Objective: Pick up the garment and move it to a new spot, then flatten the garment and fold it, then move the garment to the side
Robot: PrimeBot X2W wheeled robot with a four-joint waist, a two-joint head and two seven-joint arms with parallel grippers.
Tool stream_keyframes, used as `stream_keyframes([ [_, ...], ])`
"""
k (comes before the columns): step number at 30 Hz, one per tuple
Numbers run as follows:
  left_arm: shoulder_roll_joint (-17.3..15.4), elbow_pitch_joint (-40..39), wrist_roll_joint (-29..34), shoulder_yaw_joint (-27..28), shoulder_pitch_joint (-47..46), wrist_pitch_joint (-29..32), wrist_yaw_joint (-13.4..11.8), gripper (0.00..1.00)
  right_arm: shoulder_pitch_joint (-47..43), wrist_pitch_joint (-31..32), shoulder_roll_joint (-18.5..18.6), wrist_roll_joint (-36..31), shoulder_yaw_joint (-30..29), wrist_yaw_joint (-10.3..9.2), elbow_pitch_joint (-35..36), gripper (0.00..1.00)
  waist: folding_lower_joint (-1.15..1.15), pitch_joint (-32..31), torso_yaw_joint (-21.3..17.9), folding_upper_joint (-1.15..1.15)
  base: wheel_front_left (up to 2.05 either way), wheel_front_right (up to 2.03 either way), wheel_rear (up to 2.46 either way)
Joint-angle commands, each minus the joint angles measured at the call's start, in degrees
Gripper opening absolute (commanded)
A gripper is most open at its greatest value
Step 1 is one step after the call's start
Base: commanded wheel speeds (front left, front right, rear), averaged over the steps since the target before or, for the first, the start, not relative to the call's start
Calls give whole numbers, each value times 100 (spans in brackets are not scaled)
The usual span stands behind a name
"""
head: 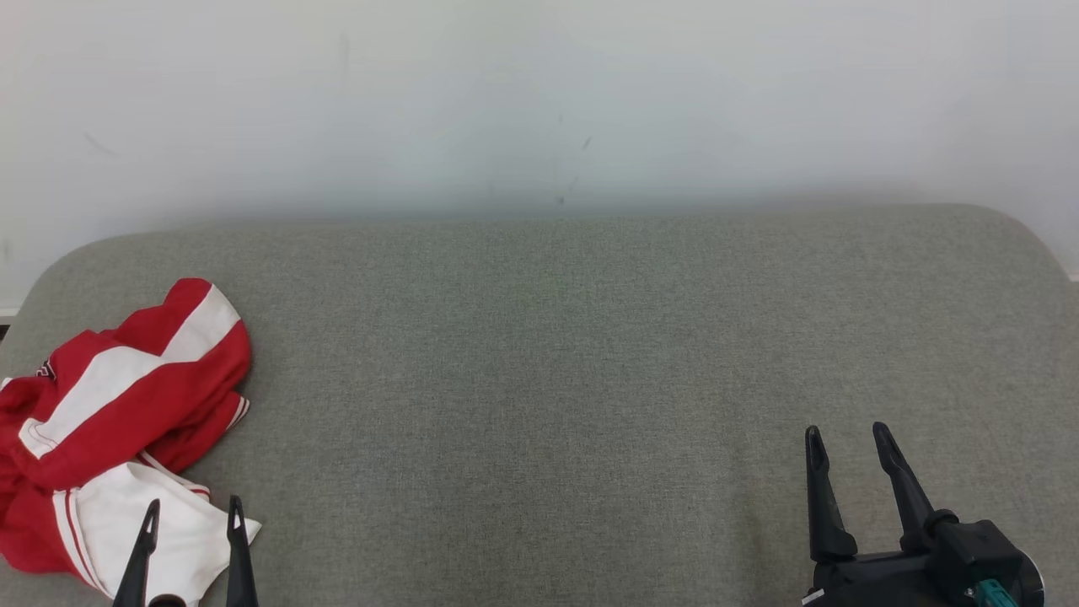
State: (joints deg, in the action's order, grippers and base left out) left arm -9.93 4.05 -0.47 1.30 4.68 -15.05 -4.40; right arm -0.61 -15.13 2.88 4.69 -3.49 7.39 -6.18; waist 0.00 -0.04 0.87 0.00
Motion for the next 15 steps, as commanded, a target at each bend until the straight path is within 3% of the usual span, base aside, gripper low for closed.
stream_keyframes([
  [1,-6,42,-62,-7,-33,-20,40,100,-70,-4,-1,44,12,19,-21,100,0,-17,-1,0,0,0,0],
  [15,27,332,-48,-9,-188,-20,229,100,-44,-4,-1,-55,20,19,-174,100,0,-72,-35,0,0,0,0],
])
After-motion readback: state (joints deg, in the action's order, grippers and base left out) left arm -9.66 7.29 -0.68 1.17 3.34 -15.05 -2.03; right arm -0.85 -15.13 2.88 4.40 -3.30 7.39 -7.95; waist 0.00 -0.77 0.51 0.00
